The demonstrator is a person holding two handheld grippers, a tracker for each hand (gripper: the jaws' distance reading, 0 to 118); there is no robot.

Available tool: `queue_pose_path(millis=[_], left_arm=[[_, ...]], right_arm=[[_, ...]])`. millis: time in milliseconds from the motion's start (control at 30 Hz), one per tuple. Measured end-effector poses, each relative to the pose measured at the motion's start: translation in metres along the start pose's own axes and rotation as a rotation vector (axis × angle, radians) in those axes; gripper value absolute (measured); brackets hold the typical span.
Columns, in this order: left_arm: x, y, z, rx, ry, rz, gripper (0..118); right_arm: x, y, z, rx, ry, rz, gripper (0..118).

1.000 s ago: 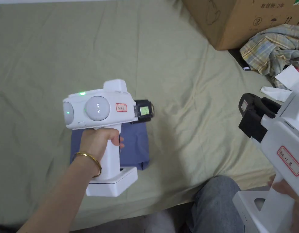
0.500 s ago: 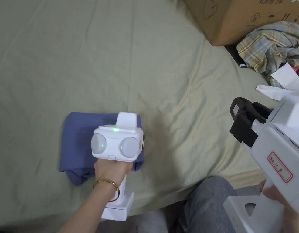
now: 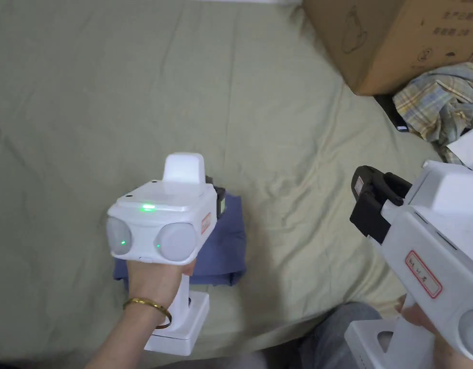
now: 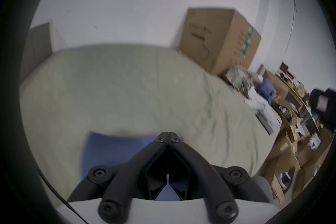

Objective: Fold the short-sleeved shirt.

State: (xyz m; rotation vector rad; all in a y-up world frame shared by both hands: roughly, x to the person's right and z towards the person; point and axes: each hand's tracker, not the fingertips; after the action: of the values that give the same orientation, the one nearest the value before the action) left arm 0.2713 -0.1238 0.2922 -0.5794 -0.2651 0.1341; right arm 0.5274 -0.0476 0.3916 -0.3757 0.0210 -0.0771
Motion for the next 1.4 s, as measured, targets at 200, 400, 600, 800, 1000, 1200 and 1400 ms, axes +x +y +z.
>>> queue_pose_path(millis=[200, 400, 600, 800, 1000, 1200, 1400], left_arm=[[-0.048, 0.011, 0.065, 0.191, 0.201, -0.036, 0], [-0.079, 0.000, 0.107, 0.238, 0.304, -0.052, 0], [-0.098, -0.007, 0.127, 0.231, 0.323, 0.003, 0], [-0.111, -0.009, 0.127, 0.191, 0.326, 0.037, 3], [-0.131, 0.001, 0.108, 0.083, 0.241, 0.159, 52], [-0.172, 0.011, 0.071, -0.056, 0.023, 0.369, 116], [-0.220, -0.011, 0.000, -0.350, -0.243, 0.574, 116]], right_arm=[[-0.060, 0.006, -0.032, 0.027, 0.117, 0.059, 0], [-0.127, -0.034, -0.086, -0.049, 0.180, 0.104, 0], [-0.160, -0.105, -0.137, -0.269, 0.159, 0.131, 0], [-0.170, -0.154, -0.164, -0.419, 0.130, 0.171, 0], [-0.172, -0.153, -0.166, -0.413, 0.122, 0.172, 0], [-0.170, -0.151, -0.167, -0.416, 0.123, 0.153, 0], [-0.165, -0.149, -0.167, -0.421, 0.139, 0.128, 0]])
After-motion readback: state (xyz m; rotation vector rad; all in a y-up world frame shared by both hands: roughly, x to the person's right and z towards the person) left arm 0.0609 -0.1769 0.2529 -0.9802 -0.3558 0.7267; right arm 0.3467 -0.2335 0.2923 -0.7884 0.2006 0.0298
